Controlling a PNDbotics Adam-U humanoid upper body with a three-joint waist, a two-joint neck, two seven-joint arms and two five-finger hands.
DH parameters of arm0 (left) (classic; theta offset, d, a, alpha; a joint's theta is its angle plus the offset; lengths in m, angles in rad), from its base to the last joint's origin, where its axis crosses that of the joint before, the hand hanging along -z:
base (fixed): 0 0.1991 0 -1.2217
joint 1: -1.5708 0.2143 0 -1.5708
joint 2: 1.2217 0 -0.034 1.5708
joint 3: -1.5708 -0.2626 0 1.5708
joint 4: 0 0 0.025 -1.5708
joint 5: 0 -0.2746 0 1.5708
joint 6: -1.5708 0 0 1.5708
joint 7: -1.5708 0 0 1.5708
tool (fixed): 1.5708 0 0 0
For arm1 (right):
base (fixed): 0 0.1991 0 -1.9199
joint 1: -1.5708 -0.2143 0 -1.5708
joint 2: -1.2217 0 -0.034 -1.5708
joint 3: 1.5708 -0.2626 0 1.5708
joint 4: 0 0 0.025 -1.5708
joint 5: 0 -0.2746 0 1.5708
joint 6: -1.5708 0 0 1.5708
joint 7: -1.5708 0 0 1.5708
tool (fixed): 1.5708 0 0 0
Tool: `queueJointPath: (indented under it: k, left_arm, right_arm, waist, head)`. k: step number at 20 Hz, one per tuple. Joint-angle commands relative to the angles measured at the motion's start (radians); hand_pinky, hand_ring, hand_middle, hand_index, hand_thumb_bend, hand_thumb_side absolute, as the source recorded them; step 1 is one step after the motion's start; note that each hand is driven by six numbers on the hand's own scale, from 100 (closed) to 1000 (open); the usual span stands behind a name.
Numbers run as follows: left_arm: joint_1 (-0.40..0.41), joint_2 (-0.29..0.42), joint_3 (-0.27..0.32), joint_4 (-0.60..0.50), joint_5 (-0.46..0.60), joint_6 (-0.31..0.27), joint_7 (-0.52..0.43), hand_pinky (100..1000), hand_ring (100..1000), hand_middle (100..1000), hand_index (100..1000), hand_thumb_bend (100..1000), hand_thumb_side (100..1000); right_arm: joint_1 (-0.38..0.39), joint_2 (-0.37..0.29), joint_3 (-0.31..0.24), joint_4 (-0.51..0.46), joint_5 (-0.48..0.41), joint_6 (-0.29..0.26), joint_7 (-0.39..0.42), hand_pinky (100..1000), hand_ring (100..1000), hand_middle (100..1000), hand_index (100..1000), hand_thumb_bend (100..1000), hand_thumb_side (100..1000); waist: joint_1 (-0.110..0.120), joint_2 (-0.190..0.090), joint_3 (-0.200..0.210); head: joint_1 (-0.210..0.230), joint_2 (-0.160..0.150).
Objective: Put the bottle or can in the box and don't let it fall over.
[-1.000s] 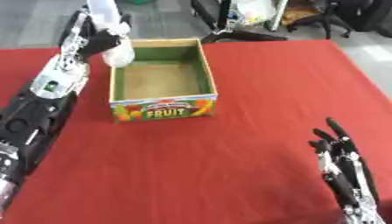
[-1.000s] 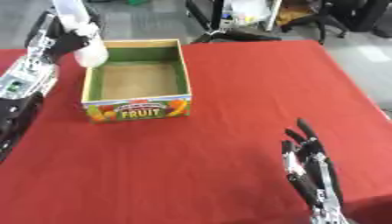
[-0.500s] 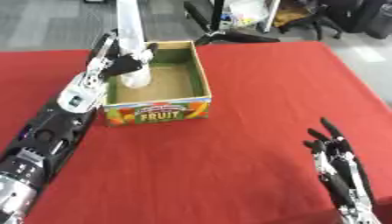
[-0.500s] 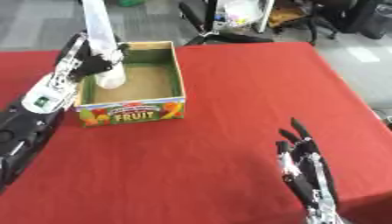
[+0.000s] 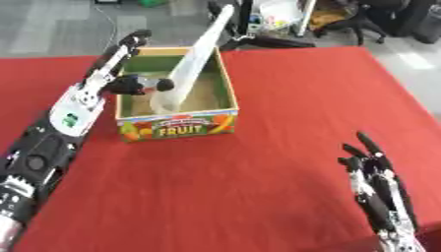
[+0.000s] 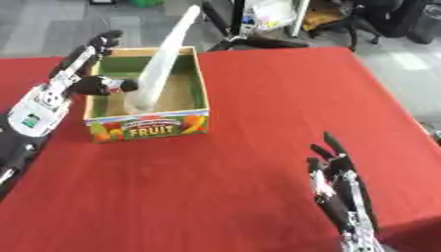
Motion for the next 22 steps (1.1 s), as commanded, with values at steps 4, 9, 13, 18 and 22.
queueJointPath:
  k: [4,9,13,18,22]
  left_arm:
    - [0.101,0.125,0.049,-0.194,0.166,0.048,0.039,1000,1000,1000,974,1000,564]
    - [0.259,0.200,0.109,-0.391,0.310,0.075,0.125,984,1000,1000,961,1000,567]
    - [0.406,0.224,0.166,-0.545,0.370,0.081,0.195,975,1000,1000,956,1000,573]
    - [0.579,0.197,0.250,-0.708,0.387,0.065,0.283,954,1000,1000,942,993,578]
    - [0.706,0.136,0.300,-0.818,0.350,0.059,0.348,929,1000,1000,919,943,602]
  right_arm:
    - [0.005,-0.024,-0.018,-0.013,0.007,-0.001,-0.013,798,898,1000,953,100,470]
    - [0.015,-0.028,-0.024,-0.013,0.013,-0.001,-0.021,798,898,1000,953,100,470]
    - [0.019,-0.029,-0.028,-0.015,0.017,0.000,-0.027,798,898,1000,953,100,470]
    - [0.026,-0.032,-0.034,-0.015,0.020,0.000,-0.034,799,898,1000,953,100,470]
    - [0.030,-0.035,-0.041,-0.015,0.024,-0.001,-0.041,798,898,1000,953,100,470]
  waist:
    - [0.008,-0.020,0.027]
    - [0.008,-0.020,0.054]
    - [0.007,-0.018,0.069]
    - [0.010,-0.019,0.089]
    - [0.015,-0.020,0.104]
  head:
    - [-0.027,-0.015]
    - [-0.042,-0.022]
    - [-0.050,-0.025]
    - [-0.053,-0.025]
    - [-0.058,-0.023]
